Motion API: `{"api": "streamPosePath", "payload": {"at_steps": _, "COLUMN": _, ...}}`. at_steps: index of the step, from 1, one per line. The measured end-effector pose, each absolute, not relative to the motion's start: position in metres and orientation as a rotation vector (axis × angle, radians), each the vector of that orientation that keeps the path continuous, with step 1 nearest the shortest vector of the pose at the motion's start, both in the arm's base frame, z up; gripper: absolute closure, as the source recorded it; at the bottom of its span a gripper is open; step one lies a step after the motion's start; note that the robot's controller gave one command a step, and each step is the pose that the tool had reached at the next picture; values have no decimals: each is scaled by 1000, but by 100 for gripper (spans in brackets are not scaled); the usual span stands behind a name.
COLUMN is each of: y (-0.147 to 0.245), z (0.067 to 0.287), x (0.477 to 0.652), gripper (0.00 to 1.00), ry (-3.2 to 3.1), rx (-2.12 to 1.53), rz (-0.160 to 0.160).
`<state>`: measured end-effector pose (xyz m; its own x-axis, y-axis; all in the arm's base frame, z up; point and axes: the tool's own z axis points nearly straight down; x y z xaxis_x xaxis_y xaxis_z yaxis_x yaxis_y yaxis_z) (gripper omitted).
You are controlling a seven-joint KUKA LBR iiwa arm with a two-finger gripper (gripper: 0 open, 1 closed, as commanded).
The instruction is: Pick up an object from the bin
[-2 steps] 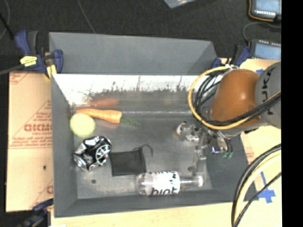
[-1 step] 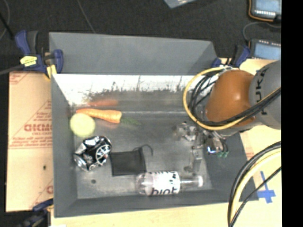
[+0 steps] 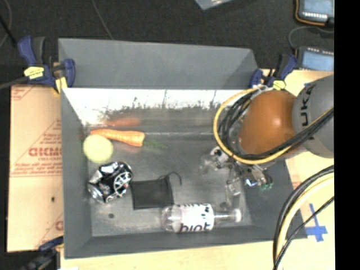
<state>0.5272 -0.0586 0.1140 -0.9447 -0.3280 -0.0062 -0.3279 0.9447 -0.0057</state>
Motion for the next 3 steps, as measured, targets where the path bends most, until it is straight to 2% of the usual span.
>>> {"api": "streamPosePath", "payload": {"at_steps": 1, "y": -35, "z": 101, "x": 529, "gripper": 0, "ry": 3102, "rx": -460, "rz": -3}}
{"api": "streamPosePath", "payload": {"at_steps": 2, "y": -10, "z": 93, "x": 523, "gripper": 0, "ry": 3130, "rx": -34, "rz": -2}}
{"api": "streamPosePath", "payload": {"at_steps": 3, "y": 11, "z": 85, "x": 513, "gripper": 0, "ry": 3127, "rx": -166, "rz": -2}}
